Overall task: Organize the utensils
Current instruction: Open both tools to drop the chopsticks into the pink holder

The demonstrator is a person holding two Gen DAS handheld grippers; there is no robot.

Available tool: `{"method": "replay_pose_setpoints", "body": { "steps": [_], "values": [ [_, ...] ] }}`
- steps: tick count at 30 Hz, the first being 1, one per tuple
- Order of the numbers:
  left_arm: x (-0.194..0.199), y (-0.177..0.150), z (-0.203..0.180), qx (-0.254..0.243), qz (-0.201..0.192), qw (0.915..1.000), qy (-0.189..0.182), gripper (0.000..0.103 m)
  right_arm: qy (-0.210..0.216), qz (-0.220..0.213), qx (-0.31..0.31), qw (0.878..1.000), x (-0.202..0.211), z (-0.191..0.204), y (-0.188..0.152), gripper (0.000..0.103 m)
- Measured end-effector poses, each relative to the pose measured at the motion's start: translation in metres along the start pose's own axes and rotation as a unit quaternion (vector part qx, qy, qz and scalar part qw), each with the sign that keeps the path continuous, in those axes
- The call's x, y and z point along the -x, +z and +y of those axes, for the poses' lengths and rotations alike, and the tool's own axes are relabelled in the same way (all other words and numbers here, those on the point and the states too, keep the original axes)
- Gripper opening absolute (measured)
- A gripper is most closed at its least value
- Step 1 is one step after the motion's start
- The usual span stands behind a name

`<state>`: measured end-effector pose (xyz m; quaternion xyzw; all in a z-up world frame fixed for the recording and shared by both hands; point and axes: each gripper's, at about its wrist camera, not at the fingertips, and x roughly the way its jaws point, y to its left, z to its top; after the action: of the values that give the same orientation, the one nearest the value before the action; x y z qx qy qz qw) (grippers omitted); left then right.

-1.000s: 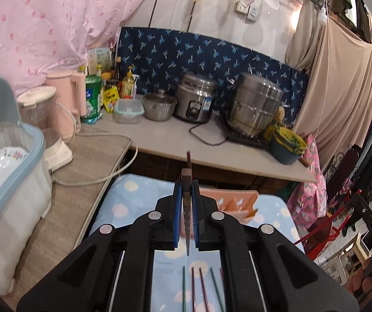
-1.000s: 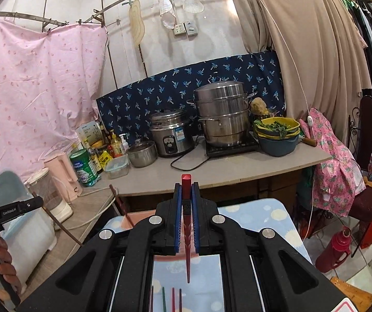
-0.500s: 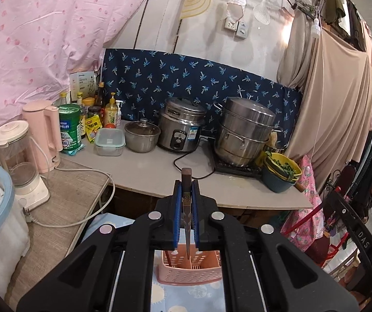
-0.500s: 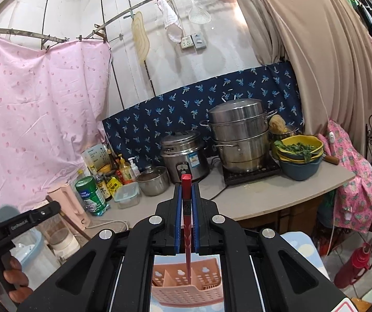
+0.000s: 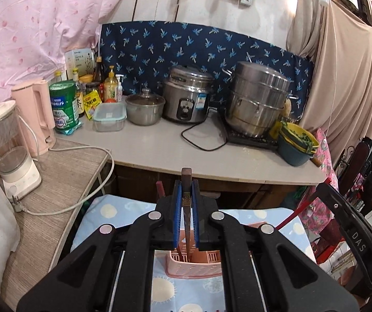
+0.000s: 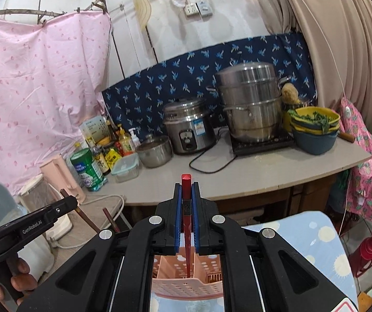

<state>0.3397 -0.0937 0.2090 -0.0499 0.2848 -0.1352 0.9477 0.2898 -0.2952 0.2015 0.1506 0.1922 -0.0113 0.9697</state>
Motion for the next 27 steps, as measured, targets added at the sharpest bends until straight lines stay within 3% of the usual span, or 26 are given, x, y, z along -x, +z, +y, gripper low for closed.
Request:
{"method": "replay_pose_setpoints", "body": {
  "steps": [10,15,20,27],
  "values": [
    [-0.024,-0.015,0.01,0.006,0.029,0.9995,0.002,0.007,-0.002,0.029,-0.002,1.0,-0.021,-0.002,-0.023,0.008],
    [-0.025,-0.017,0.015,0.013,0.03,0.9994,0.007,0.013,-0.002,0.024,-0.007,1.0,-0.021,-0.003,-0.023,0.015],
    [-0.021,-0.018,0.017,0.017,0.031,0.9994,0.006,0.026,-0.003,0.018,-0.01,1.0,-0.013,-0.007,-0.024,0.027],
    [-0.003,-0.024,0.011,0.004,0.018,0.9998,0.007,0.034,-0.003,0.01,-0.001,1.0,0.009,-0.004,-0.025,0.031]
  ]
}}
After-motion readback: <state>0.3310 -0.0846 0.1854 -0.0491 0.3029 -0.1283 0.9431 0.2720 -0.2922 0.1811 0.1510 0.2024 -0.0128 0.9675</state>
